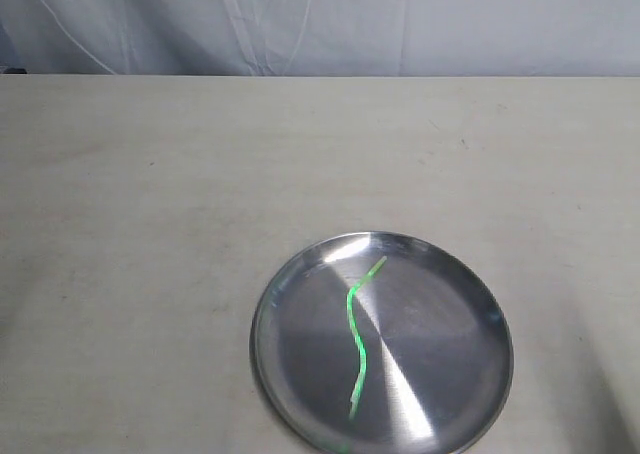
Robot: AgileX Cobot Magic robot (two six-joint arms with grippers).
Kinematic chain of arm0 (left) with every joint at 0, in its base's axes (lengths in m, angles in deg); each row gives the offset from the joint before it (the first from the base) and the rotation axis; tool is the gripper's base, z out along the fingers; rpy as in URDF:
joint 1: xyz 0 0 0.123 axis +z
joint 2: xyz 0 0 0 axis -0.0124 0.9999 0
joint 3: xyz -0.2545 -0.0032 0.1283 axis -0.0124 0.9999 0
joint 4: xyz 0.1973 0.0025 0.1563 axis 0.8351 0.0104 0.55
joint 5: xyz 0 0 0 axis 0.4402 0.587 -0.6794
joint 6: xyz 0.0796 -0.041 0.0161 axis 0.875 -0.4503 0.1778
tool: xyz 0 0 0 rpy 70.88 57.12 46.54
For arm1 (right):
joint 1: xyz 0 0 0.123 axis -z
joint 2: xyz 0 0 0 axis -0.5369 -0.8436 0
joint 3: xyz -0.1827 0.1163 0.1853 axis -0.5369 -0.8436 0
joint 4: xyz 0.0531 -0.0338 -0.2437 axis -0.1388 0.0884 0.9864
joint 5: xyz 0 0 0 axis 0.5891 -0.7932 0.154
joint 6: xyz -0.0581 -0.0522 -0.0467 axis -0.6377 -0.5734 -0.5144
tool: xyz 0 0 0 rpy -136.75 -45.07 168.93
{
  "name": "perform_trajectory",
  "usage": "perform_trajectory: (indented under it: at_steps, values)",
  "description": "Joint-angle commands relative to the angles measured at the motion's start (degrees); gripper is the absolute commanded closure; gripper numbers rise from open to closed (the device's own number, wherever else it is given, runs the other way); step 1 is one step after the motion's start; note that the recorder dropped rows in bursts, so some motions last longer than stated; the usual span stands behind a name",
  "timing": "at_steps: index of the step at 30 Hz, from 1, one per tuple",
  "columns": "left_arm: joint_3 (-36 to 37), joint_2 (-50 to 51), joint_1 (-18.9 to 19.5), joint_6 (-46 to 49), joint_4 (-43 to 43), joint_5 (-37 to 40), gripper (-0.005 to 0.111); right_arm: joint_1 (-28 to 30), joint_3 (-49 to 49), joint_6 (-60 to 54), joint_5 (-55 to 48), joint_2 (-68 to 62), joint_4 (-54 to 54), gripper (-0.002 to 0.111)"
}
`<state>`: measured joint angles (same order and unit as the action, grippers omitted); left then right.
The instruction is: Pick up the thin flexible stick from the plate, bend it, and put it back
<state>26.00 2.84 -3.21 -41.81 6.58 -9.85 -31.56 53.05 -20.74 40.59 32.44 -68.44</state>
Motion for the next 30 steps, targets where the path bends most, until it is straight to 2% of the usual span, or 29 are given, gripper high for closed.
perform_trajectory:
  at_steps: [1, 9, 17, 27, 30]
  values:
    - [6.05, -4.53, 2.85, -9.3, 7.62, -3.16, 0.107, 0.37, -0.28, -0.01, 0.8, 0.31, -0.1, 0.109]
    - [14.17, -12.6, 8.65, -9.55, 17.47, -4.42, 0.107, 0.37, -0.28, -0.01, 0.65, 0.31, -0.22, 0.109]
    - [20.92, -19.89, 9.3, -28.57, 33.42, -4.79, 0.107, 0.37, -0.28, -0.01, 0.65, 0.31, -0.22, 0.109]
    - [21.34, -21.82, 9.3, -28.66, 34.12, -5.72, 0.107, 0.37, -0.28, -0.01, 0.65, 0.31, -0.22, 0.109]
    - [21.34, -21.82, 9.3, -28.66, 34.21, -10.97, 0.107, 0.37, -0.28, -0.01, 0.81, 0.31, -0.22, 0.109]
